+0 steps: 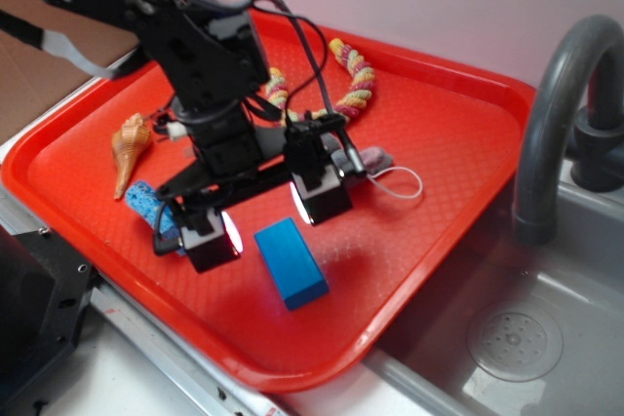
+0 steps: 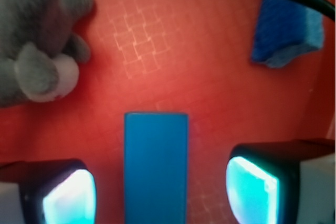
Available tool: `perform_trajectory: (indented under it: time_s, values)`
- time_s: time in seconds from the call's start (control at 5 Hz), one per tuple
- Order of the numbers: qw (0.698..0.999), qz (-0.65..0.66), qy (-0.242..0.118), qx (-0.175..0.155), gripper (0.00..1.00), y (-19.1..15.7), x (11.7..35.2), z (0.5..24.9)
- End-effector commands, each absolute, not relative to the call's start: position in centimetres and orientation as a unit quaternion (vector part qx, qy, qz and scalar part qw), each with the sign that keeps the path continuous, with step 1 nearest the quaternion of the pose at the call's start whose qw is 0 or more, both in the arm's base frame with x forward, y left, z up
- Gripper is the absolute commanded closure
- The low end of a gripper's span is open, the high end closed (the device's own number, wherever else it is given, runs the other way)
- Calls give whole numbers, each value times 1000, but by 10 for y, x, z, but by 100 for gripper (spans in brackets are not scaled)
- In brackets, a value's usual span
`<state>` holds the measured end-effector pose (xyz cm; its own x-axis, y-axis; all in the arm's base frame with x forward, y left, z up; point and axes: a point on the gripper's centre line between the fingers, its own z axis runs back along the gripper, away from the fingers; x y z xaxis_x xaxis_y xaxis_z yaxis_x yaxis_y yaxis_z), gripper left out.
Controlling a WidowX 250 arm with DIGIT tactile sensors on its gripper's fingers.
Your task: Grab the blue block.
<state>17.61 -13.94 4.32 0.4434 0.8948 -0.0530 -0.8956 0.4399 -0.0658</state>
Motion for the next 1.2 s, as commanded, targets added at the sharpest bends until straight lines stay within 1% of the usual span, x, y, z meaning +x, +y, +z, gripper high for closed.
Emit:
perform_trajectory:
  time_s: [0.0,0.2,0.4,0.6,0.8,1.0]
  values:
    - [858,512,6,-30,0,-139,188,28]
    - [857,513,28,-33,0,-139,186,22]
    - [858,512,26,-23,100,-141,186,20]
    - [856,517,23,-17,100,-141,185,20]
    - [861,507,31,-23,100,-138,186,24]
    - [903,425,15,-50,100,-129,192,65]
